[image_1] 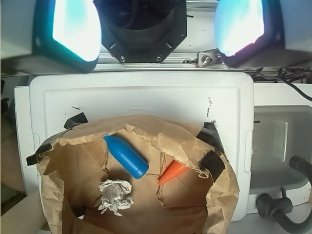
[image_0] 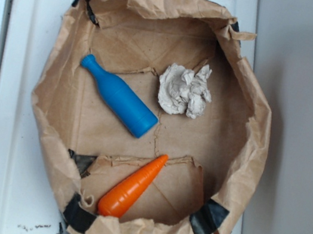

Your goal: Grab the carrot.

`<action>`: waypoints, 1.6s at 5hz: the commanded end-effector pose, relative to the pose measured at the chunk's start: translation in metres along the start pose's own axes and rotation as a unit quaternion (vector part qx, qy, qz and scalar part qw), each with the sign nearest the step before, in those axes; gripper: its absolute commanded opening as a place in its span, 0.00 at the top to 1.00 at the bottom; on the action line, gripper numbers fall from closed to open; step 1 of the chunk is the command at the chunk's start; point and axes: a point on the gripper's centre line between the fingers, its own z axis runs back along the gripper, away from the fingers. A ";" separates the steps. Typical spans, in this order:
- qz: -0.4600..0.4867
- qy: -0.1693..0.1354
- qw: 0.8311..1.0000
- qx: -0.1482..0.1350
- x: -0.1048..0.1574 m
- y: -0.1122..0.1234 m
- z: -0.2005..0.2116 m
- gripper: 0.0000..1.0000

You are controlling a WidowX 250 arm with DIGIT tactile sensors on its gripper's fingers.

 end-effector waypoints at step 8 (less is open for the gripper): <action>0.139 0.005 0.990 0.019 0.072 -0.019 -0.060 0.00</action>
